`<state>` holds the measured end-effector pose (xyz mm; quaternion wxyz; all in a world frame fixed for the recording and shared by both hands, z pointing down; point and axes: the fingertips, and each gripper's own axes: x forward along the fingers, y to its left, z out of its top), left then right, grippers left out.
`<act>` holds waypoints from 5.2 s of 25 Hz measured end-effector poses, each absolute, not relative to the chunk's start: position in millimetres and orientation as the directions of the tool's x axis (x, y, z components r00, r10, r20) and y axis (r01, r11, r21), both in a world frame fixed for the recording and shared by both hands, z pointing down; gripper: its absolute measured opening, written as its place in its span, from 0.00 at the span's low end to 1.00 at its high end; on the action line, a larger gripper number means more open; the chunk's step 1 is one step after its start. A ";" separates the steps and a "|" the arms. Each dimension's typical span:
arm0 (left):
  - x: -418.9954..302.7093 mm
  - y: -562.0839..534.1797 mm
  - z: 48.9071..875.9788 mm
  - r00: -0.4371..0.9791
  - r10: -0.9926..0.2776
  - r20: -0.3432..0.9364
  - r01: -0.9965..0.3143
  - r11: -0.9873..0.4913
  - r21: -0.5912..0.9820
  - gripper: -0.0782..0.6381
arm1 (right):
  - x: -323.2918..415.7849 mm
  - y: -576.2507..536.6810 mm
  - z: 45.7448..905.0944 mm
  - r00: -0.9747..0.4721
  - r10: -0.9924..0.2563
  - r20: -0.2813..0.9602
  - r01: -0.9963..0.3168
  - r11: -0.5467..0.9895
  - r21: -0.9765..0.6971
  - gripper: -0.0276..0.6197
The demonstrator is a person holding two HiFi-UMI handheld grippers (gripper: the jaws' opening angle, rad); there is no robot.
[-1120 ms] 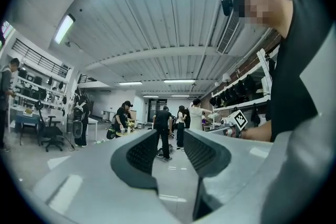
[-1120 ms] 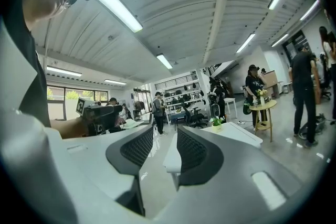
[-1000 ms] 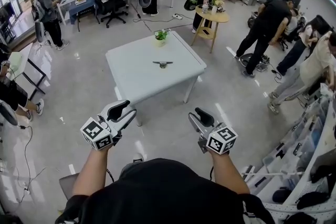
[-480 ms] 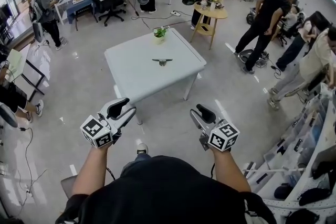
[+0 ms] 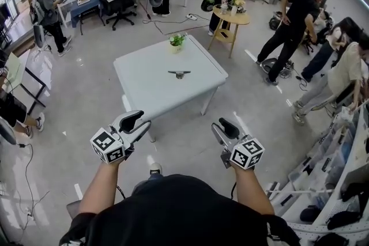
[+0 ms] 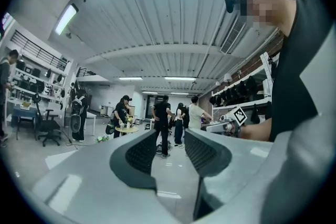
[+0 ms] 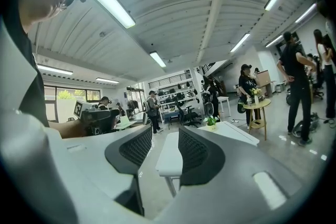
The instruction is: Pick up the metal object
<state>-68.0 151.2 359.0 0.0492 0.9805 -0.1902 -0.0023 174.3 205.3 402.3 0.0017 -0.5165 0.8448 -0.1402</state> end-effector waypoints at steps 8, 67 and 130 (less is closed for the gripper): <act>-82.8 94.9 364.5 0.932 -0.360 0.028 -0.361 -0.924 0.124 0.34 | 167.1 157.1 405.3 -0.438 -0.885 0.160 -0.886 0.395 -0.241 0.33; -153.7 -94.5 377.4 0.973 -0.229 0.004 -0.227 -0.958 0.175 0.34 | 90.3 9.2 409.4 -0.294 -0.930 0.221 -0.948 0.254 -0.192 0.34; -40.9 -268.6 487.5 0.921 -0.349 0.174 -0.388 -0.868 0.310 0.35 | 207.8 -230.9 527.9 -0.462 -0.807 0.368 -0.876 0.349 -0.333 0.35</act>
